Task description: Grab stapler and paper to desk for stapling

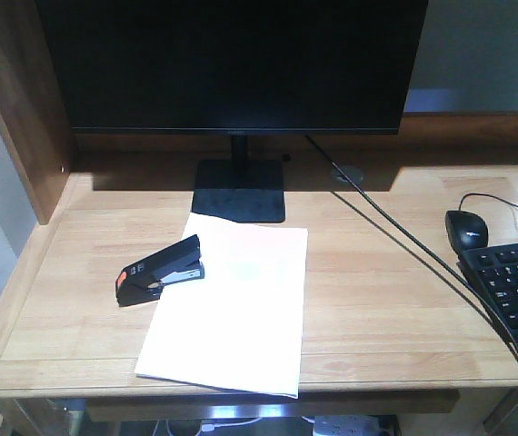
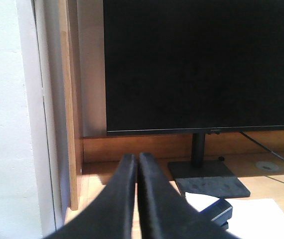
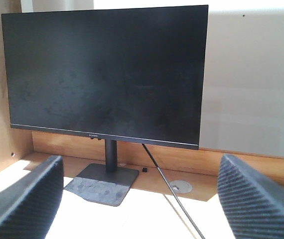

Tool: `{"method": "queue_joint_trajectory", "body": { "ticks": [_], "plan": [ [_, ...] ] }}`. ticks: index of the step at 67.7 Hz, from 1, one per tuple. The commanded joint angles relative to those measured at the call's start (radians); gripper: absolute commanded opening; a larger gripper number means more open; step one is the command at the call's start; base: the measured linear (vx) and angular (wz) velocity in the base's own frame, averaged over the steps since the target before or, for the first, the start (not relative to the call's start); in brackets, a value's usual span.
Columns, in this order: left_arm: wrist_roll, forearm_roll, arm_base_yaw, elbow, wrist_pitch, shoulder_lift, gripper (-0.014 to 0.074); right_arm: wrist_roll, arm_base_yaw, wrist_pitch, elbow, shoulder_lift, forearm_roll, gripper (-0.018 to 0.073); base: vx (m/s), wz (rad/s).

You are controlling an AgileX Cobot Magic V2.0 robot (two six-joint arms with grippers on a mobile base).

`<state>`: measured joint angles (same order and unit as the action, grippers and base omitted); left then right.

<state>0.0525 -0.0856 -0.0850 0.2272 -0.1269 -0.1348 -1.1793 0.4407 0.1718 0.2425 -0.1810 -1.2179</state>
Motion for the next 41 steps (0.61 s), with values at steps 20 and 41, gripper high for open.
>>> {"method": "queue_joint_trajectory", "body": {
  "ticks": [20,41],
  "plan": [
    [-0.008,-0.012,-0.003,0.025,0.065,-0.007,-0.0006,0.0,-0.002,0.021,0.028,-0.012,-0.02,0.0452,0.0,0.0],
    [-0.008,-0.012,-0.003,0.025,0.065,-0.007,-0.0006,0.001,-0.002,0.023,0.028,-0.012,-0.02,-0.0013,0.0,0.0]
  ]
}}
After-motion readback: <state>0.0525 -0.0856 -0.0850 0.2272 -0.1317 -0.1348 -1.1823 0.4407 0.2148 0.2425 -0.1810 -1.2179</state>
